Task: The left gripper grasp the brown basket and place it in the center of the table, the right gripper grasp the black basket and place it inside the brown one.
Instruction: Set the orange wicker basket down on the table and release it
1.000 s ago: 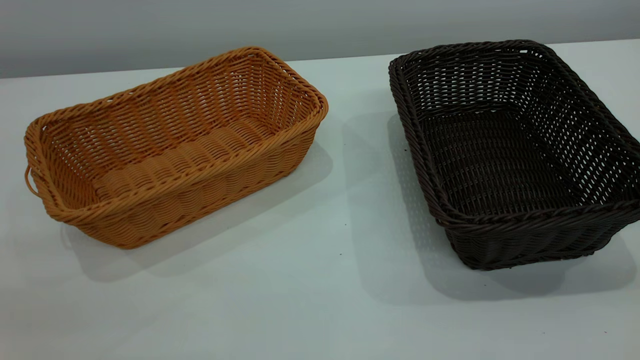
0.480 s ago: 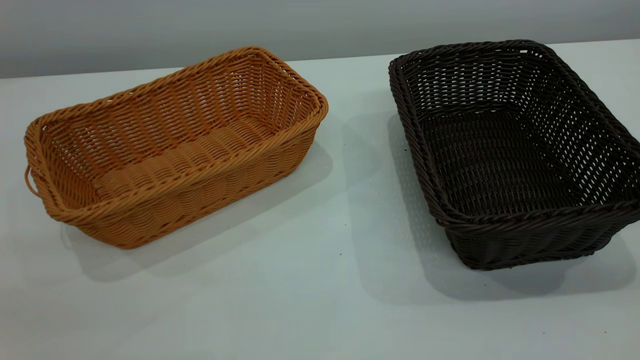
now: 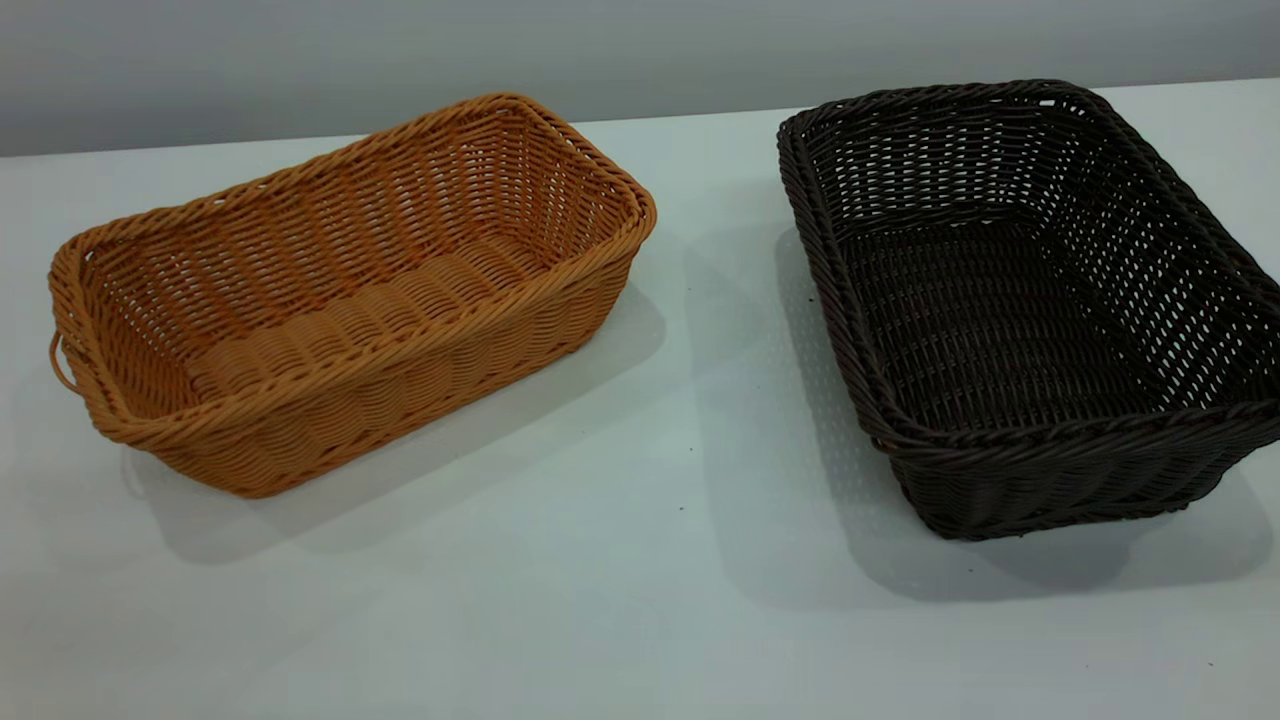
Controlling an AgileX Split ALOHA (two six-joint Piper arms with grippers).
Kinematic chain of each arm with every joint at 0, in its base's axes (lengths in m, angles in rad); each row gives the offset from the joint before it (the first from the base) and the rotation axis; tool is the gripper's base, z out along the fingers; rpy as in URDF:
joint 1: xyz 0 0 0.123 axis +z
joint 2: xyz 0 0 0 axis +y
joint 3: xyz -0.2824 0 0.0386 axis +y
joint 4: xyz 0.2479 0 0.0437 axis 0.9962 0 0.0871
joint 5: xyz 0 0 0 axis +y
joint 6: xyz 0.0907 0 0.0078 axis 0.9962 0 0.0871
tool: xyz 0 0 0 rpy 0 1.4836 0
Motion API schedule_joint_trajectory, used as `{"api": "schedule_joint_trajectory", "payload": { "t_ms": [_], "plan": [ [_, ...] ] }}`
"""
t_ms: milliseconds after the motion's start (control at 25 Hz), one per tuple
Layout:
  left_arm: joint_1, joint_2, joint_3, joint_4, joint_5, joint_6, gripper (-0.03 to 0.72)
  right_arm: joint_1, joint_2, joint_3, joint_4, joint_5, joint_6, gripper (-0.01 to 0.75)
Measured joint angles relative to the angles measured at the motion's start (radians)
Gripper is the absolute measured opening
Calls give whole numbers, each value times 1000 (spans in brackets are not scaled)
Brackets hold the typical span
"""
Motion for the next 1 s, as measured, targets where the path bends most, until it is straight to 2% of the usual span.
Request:
{"api": "schedule_joint_trajectory", "payload": {
  "t_ms": [360, 560, 760, 1000],
  "plan": [
    [0, 2, -15, 11, -17, 15, -1, 0, 0, -6, 24, -2, 0, 2],
    [0, 88, -140, 2, -40, 118, 17, 0, 24, -72, 94, -2, 1, 53],
    [-37, 253, -315, -1, -47, 262, 130, 0, 154, -173, 135, 15, -2, 179],
    [-62, 473, -463, 6, -102, 418, 371, 0, 348, -249, 147, -57, -73, 357]
  ]
}}
